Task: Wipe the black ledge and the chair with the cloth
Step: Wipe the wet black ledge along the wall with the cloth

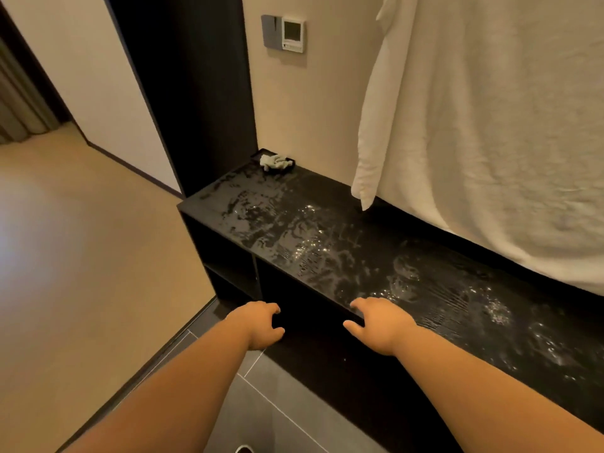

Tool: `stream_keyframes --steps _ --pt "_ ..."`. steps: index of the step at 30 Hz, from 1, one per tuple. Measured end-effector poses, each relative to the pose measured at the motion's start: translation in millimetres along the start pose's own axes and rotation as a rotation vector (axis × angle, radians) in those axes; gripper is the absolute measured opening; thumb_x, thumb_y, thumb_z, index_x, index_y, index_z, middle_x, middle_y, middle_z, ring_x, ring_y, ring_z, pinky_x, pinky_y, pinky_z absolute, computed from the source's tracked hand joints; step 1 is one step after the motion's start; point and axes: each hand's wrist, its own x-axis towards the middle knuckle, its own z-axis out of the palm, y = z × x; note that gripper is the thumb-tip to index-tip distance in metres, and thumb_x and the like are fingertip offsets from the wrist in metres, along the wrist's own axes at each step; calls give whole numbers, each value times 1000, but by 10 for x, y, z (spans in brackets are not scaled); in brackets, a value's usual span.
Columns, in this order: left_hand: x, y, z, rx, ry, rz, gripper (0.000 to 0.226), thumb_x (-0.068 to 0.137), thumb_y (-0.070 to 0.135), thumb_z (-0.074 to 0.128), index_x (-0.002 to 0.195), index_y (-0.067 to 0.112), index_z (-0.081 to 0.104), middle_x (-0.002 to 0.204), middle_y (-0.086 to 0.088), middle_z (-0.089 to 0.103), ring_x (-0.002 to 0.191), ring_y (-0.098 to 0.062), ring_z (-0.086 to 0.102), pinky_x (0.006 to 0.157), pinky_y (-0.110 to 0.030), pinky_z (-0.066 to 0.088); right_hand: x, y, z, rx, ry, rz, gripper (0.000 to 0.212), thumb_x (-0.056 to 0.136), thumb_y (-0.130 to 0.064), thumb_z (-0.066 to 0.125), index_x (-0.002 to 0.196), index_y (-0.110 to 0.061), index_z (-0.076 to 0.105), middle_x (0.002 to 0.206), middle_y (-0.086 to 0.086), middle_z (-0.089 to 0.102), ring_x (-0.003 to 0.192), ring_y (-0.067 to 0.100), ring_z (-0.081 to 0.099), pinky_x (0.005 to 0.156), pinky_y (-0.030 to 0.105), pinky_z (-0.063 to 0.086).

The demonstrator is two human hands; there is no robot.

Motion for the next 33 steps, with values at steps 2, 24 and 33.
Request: stream_keyframes --steps 2,24,33 --pt "-10 -349 -20 -40 -1 -49 69 97 58 54 157 26 42 147 -3 54 131 -26 55 107 -43 49 214 -236 -18 -15 -11 -28 65 96 -68 46 149 -29 43 140 -1 56 127 22 53 102 40 48" --pt "575 -2683 -745 -255 91 -251 61 102 47 56 154 19 46 152 -7 55 139 -27 52 113 -36 42 2243 -1976 -242 48 -70 -105 64 98 -64 47 151 -30 40 141 -2 55 122 19 57 98 40 52" --pt "1412 -2565 -1177 -262 29 -217 57 102 47 57 152 19 50 144 -7 61 130 -25 59 107 -34 48 3272 -1760 -561 73 -79 -101 65 99 -63 45 152 -25 40 142 2 55 126 22 54 101 39 50"
